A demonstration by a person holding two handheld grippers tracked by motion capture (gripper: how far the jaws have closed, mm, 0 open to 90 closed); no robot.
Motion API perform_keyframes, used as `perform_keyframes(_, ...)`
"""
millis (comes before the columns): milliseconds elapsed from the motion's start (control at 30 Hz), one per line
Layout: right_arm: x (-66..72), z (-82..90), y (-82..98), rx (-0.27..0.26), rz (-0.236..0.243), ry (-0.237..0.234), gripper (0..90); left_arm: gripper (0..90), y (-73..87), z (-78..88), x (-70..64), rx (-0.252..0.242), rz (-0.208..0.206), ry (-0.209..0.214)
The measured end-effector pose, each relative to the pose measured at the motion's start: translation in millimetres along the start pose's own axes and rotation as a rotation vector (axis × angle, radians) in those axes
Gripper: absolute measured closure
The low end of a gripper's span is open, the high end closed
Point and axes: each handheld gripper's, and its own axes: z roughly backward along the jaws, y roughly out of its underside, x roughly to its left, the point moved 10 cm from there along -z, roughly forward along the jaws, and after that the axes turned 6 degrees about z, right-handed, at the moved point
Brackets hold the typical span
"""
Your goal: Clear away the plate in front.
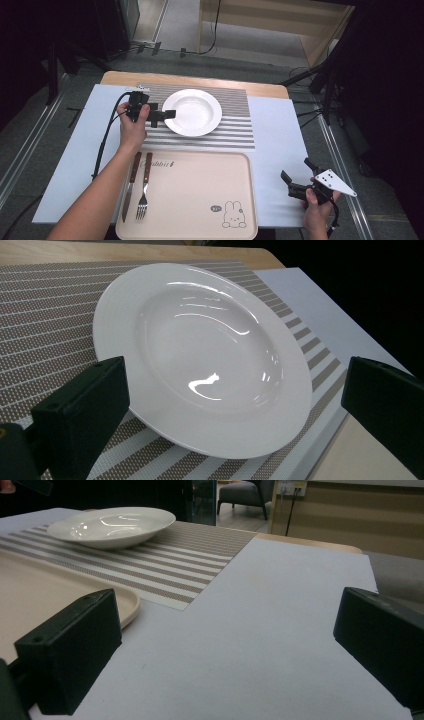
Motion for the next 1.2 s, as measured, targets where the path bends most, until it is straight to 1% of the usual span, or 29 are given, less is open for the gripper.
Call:
perform_keyframes(100,0.4,-0.1,0.3,0.003,0.000,0.000,0.0,0.0,-1.3,-3.2,3.7,-0.002,0.021,0.004)
perform_keyframes(133,0.5,-0.1,0.3,0.004,0.001,0.000,0.0,0.0,-1.4,-4.2,5.5,0.001,0.020,-0.001)
perform_keyframes(267,0.5,-0.1,0.4,0.004,0.001,0.000,0.0,0.0,-1.4,-9.6,10.7,0.003,0.040,-0.004)
perform_keyframes(400,0.5,-0.2,0.4,0.004,0.001,-0.002,0.0,0.0,-0.2,-14.7,17.1,0.014,0.052,-0.018)
perform_keyframes(633,0.7,-0.4,0.4,0.004,0.001,-0.003,0.0,0.0,-1.4,-18.7,29.0,0.009,0.084,-0.038)
perform_keyframes(700,0.7,-0.5,0.3,0.003,0.000,-0.005,0.0,0.0,-1.0,-19.7,33.4,0.011,0.095,-0.046)
perform_keyframes(867,0.9,-0.8,0.4,0.004,0.000,-0.006,0.0,0.0,0.0,-24.1,42.4,0.009,0.142,-0.047)
perform_keyframes(933,0.9,-0.9,0.4,0.004,0.000,-0.006,0.0,0.0,1.1,-26.4,43.9,0.014,0.151,-0.046)
perform_keyframes(1033,0.8,-0.9,0.2,0.002,-0.003,-0.007,0.0,0.0,2.9,-32.4,43.7,0.040,0.150,-0.050)
perform_keyframes(1200,0.8,-0.8,0.3,0.002,-0.004,-0.007,0.0,0.0,-0.1,-39.2,41.3,0.048,0.159,-0.048)
